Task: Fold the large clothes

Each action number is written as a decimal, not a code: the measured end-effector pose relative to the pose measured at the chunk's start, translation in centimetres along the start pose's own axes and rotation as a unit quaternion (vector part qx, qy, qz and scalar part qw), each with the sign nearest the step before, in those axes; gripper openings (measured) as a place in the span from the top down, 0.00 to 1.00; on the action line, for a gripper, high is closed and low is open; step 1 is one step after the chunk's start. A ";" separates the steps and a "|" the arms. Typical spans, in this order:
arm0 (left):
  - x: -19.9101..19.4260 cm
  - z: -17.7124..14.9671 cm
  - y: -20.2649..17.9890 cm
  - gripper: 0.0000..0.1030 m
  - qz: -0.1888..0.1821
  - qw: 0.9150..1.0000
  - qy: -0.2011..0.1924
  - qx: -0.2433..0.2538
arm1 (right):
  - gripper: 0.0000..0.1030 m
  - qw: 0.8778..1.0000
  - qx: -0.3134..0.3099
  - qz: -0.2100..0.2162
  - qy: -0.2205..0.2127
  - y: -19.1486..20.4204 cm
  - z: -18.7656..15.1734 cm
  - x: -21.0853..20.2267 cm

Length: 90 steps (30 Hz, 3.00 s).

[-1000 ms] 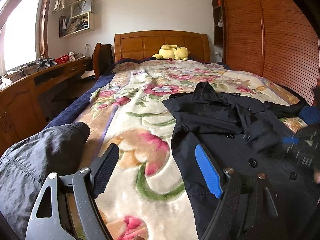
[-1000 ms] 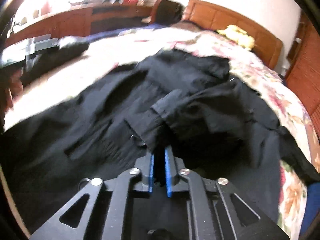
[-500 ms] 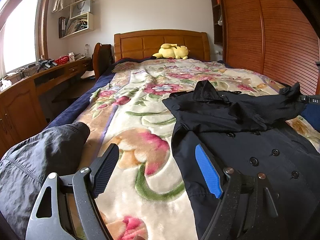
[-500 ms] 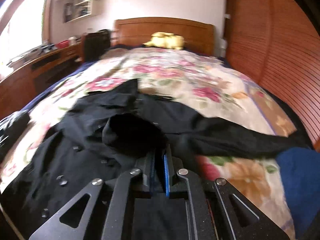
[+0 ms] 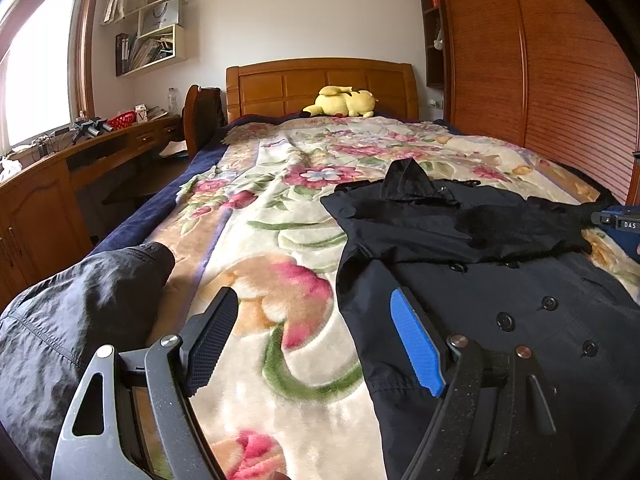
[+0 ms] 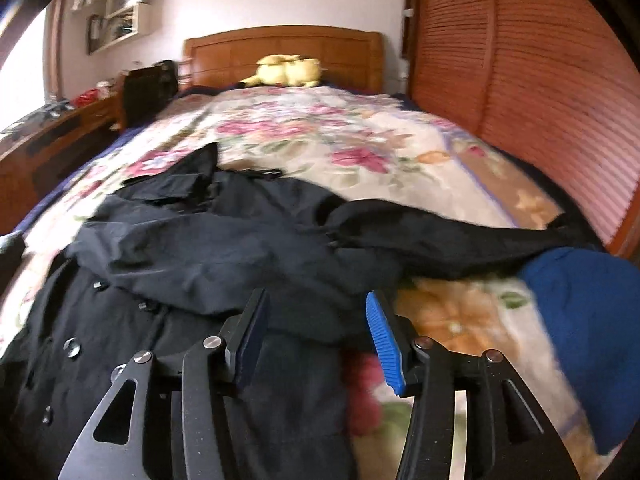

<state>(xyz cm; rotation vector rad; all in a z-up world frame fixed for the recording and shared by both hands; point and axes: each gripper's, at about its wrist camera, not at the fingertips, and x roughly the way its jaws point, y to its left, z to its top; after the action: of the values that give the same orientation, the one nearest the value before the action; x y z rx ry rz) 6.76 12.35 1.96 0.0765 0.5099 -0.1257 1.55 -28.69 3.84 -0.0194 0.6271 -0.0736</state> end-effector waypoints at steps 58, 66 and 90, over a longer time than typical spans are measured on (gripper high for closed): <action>23.4 7.4 -6.5 0.62 -0.024 0.981 0.193 0.024 | 0.39 0.994 -0.047 0.102 0.010 0.1 -2.7 5.7; 21.7 7.5 -7.2 0.95 -0.003 0.985 0.161 0.063 | 0.39 0.994 -0.044 0.102 0.005 0.0 -2.8 5.6; 13.6 7.0 -5.3 0.64 -0.052 0.993 0.102 0.037 | 0.39 0.993 -0.044 0.105 -0.019 -0.1 -3.0 5.2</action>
<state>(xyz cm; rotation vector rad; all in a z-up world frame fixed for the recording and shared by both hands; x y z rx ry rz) 21.18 4.98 1.13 0.1358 0.7145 -0.2408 4.00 -29.11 -1.59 -0.0390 0.5909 0.1584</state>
